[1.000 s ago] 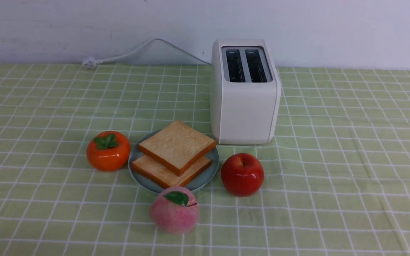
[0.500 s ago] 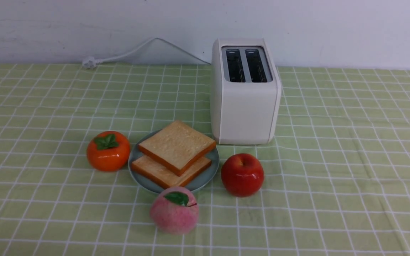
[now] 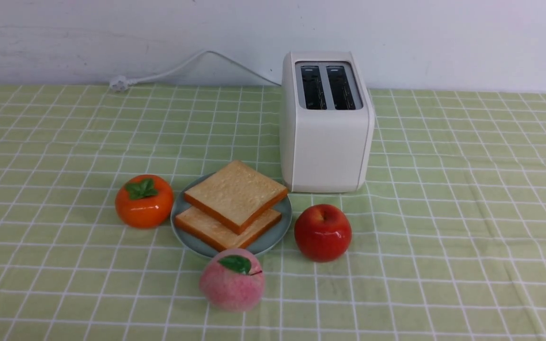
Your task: Take toasted bread from bread machine on green coffee tablecloth place on plate.
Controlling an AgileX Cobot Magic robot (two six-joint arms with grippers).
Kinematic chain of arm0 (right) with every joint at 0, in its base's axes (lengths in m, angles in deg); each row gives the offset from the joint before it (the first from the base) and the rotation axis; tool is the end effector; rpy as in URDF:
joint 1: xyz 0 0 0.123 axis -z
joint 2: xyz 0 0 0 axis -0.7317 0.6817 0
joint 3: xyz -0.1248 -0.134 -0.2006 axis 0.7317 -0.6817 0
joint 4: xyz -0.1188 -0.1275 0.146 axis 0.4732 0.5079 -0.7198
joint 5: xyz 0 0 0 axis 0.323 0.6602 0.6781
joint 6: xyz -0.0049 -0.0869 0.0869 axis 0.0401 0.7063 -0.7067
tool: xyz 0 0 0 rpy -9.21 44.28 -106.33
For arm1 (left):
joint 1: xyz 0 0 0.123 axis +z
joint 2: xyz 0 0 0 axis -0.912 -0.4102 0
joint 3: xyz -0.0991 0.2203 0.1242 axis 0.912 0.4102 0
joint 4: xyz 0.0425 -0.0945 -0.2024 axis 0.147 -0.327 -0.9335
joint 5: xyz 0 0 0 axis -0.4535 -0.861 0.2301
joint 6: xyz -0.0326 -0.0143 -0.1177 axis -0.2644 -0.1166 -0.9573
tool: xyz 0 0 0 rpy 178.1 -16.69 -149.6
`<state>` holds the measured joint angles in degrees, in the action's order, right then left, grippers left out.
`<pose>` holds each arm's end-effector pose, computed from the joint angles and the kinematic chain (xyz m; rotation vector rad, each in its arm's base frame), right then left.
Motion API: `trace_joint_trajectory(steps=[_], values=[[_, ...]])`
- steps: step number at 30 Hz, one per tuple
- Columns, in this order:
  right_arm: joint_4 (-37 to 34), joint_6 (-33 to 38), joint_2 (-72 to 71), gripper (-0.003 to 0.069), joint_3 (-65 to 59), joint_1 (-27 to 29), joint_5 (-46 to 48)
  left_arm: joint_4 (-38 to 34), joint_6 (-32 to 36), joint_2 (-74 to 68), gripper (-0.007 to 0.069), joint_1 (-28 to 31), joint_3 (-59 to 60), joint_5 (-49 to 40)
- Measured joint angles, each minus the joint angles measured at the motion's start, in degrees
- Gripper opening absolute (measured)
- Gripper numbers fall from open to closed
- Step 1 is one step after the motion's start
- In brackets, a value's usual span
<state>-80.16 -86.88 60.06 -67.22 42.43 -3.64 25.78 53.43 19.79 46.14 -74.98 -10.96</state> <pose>0.0735 0.0081 0.1953 0.0173 1.8741 0.1488 0.0343 -0.0318 0.2547 0.1534 1.7939 -0.5929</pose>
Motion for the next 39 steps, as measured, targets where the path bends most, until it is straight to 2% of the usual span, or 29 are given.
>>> trace_joint_trajectory(steps=[4,35,39], values=[[-0.8,1.3,-4.6,-0.0019,-6.9,1.1,-2.1,0.0,0.0,0.0,0.0040,0.0,0.0,0.0],[-0.8,1.9,-4.9,-0.0016,-6.9,1.0,-1.7,-0.1,0.0,-0.1,0.0071,0.0,0.0,-0.2],[-0.8,1.9,-4.9,-0.0014,-6.9,1.0,-1.7,3.3,-0.7,-0.1,0.0071,0.0,0.1,0.5]])
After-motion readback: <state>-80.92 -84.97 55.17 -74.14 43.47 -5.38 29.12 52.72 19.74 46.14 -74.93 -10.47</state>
